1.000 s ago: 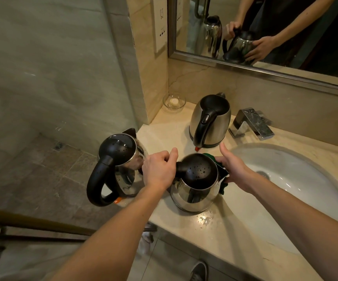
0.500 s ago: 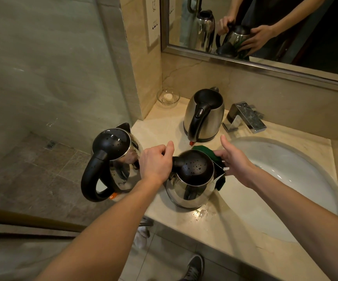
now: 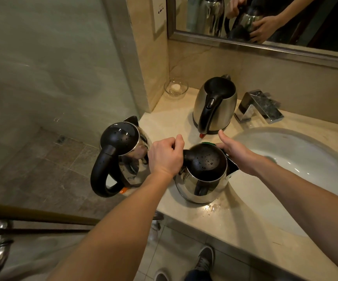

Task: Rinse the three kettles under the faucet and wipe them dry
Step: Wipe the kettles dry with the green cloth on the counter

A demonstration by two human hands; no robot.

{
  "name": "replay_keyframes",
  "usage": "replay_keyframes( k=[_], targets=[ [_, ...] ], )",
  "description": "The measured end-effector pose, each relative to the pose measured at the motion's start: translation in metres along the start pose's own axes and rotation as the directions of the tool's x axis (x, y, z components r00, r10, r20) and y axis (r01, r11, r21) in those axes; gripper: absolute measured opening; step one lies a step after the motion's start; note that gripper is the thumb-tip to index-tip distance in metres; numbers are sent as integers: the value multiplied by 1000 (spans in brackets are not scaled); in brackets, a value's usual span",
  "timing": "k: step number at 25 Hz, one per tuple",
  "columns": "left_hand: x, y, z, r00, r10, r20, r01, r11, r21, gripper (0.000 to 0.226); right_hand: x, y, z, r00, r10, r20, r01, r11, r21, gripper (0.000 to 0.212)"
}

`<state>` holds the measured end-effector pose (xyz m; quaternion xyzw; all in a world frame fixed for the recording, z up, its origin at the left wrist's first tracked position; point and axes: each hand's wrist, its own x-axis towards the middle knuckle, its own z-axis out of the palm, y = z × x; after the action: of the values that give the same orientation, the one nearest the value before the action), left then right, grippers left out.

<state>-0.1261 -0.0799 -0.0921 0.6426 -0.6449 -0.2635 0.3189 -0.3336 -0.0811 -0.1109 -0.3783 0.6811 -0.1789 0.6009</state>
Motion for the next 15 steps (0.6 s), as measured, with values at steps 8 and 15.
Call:
replay_keyframes(
  k=[8,15],
  targets=[
    [9,-7,3,998,63,29,-63,998,12,51,-17,-19,0,994,-110,5,110,994,-27,73],
    [10,-8,2,997,69,43,-71,997,35,51,-5,-54,18,988,-118,96,134,974,-182,75]
  ],
)
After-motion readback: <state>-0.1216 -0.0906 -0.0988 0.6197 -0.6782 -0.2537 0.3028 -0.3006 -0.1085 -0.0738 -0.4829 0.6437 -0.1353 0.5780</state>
